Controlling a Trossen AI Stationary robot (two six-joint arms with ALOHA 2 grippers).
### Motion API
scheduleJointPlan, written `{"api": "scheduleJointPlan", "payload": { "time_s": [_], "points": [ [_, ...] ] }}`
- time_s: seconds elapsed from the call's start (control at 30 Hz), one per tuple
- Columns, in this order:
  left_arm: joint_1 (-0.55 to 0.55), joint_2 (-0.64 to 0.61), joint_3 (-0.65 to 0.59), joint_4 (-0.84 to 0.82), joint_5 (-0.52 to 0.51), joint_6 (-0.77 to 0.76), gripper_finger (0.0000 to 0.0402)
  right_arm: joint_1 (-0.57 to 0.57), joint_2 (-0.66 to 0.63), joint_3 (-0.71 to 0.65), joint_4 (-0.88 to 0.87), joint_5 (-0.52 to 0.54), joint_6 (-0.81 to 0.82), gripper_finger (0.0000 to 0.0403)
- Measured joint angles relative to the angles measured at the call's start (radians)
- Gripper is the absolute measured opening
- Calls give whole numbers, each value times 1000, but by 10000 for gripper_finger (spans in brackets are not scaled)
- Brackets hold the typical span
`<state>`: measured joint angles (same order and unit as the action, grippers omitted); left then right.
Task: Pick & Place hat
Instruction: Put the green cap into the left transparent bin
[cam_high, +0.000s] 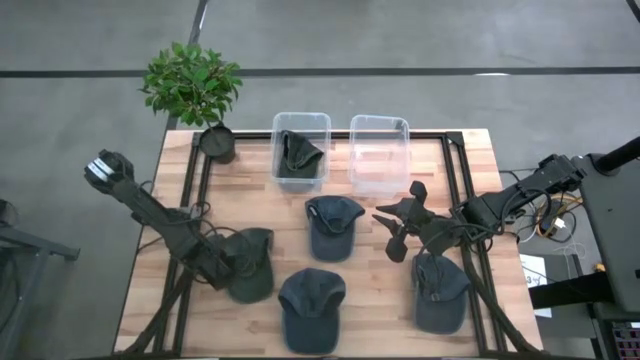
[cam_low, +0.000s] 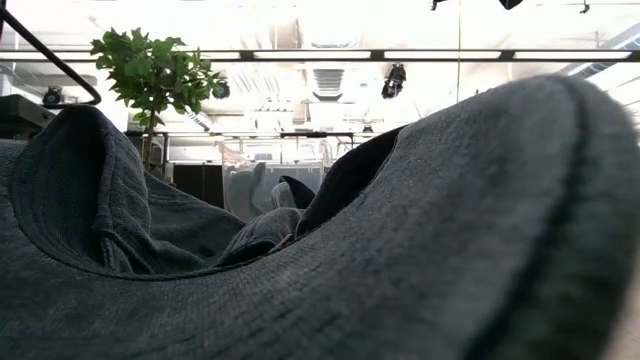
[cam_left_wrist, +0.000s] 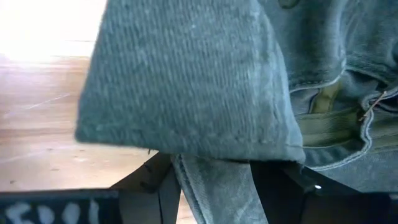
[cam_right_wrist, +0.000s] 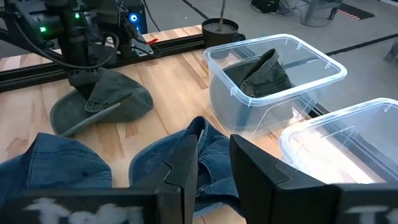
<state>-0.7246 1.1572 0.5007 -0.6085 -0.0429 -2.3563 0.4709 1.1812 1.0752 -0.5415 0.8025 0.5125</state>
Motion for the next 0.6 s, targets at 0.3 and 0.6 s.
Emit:
{"api": "scheduleJointPlan", "payload": {
  "time_s": [0.3,0.6],
  "points": [
    [0,0,-11,13,0,5,160,-1,0,0,1,0,0,91],
    [0,-3,28,-24,-157,15,13,-1,0,0,1,0,0,91]
  ]
}}
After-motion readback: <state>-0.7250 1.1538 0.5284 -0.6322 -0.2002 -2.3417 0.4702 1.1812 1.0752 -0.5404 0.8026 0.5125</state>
